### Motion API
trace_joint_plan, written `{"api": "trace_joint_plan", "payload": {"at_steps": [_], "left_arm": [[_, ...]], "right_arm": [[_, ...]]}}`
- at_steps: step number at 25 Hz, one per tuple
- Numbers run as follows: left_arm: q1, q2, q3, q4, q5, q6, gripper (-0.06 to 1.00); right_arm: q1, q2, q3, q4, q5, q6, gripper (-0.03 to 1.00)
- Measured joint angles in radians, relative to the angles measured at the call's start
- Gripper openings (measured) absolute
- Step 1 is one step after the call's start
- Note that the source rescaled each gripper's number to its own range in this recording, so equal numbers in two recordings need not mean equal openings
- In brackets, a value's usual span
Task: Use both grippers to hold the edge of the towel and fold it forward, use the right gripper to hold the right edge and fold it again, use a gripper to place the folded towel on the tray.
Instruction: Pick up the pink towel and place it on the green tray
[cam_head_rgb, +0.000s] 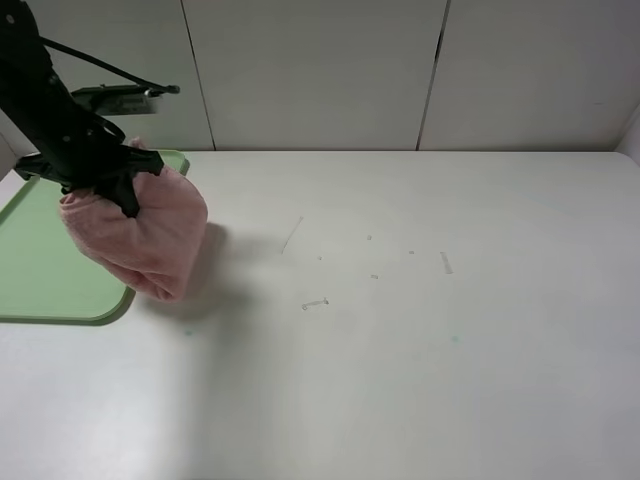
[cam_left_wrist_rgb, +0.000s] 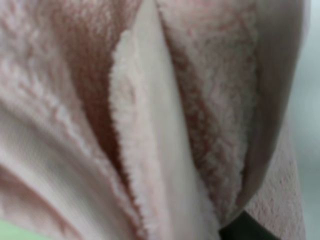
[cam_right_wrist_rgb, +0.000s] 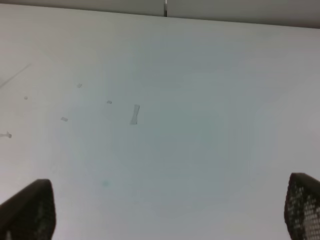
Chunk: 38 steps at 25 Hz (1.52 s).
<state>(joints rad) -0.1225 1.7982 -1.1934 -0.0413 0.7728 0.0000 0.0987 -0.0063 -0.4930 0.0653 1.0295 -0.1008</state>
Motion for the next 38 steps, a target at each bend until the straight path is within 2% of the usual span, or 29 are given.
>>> {"api": "trace_joint_plan", "payload": {"at_steps": [11,15,21,26,29,38], "left_arm": [[0.185,-0.001,0.000,0.047,-0.057,0.000,0.19],[0.222,0.012,0.000,0.106,-0.075,0.000,0.19],[0.238,0.045,0.000,0.143,-0.103,0.000,0.19],[0.238,0.045,0.000,0.077,-0.144,0.000,0.19],[0.238,0.045,0.000,0.074,-0.151,0.000,0.19],[0.240,0.045,0.000,0.214,-0.131,0.000,0.19]], "right_arm": [[0.000,0.000,0.000,0.000,0.000,0.000,1.00],[0.000,0.000,0.000,0.000,0.000,0.000,1.00],[0.000,-0.001,0.000,0.000,0.000,0.000,1.00],[0.000,-0.001,0.000,0.000,0.000,0.000,1.00],[0.000,-0.001,0.000,0.000,0.000,0.000,1.00],[0.000,-0.001,0.000,0.000,0.000,0.000,1.00]]}}
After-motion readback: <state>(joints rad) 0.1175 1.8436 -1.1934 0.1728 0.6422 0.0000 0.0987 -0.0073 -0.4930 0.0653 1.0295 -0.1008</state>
